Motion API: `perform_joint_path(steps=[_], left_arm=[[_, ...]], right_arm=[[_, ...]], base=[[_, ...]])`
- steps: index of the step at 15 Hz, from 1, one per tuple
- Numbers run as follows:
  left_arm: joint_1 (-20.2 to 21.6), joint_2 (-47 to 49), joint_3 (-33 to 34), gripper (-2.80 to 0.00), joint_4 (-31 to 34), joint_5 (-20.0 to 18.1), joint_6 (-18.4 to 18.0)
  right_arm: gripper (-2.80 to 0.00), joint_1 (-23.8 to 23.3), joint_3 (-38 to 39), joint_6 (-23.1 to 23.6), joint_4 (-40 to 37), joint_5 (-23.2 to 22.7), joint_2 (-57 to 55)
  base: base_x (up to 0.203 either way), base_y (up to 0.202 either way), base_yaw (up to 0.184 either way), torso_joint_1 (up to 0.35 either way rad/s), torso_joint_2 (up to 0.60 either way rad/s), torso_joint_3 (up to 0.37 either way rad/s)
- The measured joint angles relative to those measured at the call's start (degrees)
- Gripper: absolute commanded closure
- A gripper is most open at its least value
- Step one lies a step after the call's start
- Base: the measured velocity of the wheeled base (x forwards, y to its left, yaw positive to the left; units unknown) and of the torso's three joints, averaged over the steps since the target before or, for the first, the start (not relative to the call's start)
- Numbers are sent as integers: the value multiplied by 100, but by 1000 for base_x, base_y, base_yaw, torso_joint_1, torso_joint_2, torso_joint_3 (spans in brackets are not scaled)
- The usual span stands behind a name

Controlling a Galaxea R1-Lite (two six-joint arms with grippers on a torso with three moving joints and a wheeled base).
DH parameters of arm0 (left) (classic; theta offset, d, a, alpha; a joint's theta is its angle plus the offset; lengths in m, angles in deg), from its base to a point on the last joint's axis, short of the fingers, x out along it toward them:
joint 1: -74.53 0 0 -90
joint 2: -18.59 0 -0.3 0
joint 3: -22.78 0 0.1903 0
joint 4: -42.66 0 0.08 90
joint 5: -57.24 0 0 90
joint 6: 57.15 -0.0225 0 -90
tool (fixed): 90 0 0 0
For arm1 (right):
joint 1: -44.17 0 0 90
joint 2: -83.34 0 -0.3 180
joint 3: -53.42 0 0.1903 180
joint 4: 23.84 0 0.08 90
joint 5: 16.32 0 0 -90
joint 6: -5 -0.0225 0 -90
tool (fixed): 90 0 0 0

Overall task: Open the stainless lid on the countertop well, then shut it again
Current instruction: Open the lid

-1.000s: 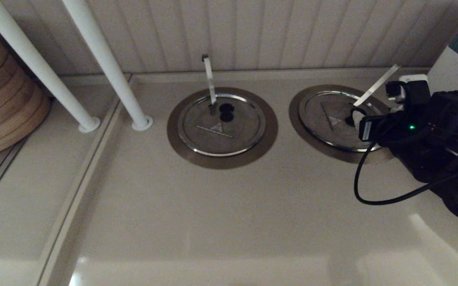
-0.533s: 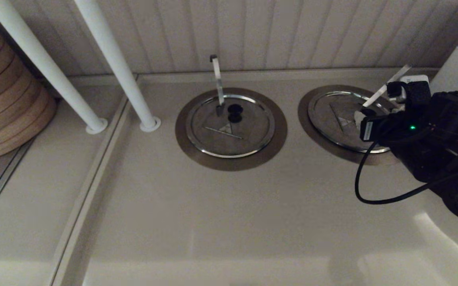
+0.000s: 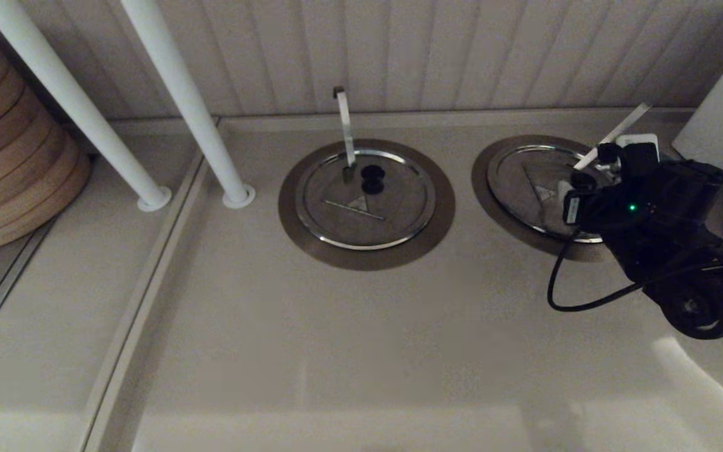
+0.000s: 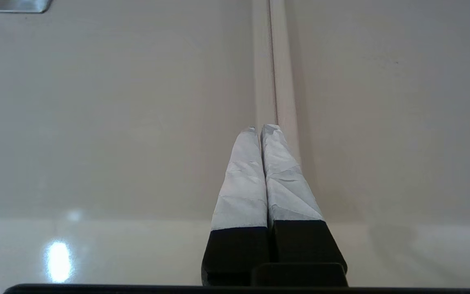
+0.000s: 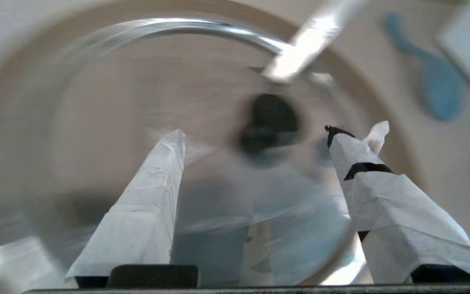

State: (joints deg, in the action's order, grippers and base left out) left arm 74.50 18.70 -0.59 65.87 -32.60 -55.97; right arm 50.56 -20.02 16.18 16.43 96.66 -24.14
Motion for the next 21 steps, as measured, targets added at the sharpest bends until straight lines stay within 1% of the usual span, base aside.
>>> perform_joint_path(steps=[2,8,12,21], left_arm=[[2,0,0,0,0,0,2],[2,0,0,0,-2,0,2],[2,0,0,0,0,-2,0],[2,0,0,0,0,0,2]], right_arm=[[-280,-172,-157,-115,6,4,-114],[-280,-217,-460,-865,11,66,-193],[-280,-298,-571,-957,-94,94,-203],[-280,-324,-610,-1195,-142,85,-458]], base=[[0,0,0,0,0,0],[0,0,0,0,0,0],[0,0,0,0,0,0],[0,0,0,0,0,0]])
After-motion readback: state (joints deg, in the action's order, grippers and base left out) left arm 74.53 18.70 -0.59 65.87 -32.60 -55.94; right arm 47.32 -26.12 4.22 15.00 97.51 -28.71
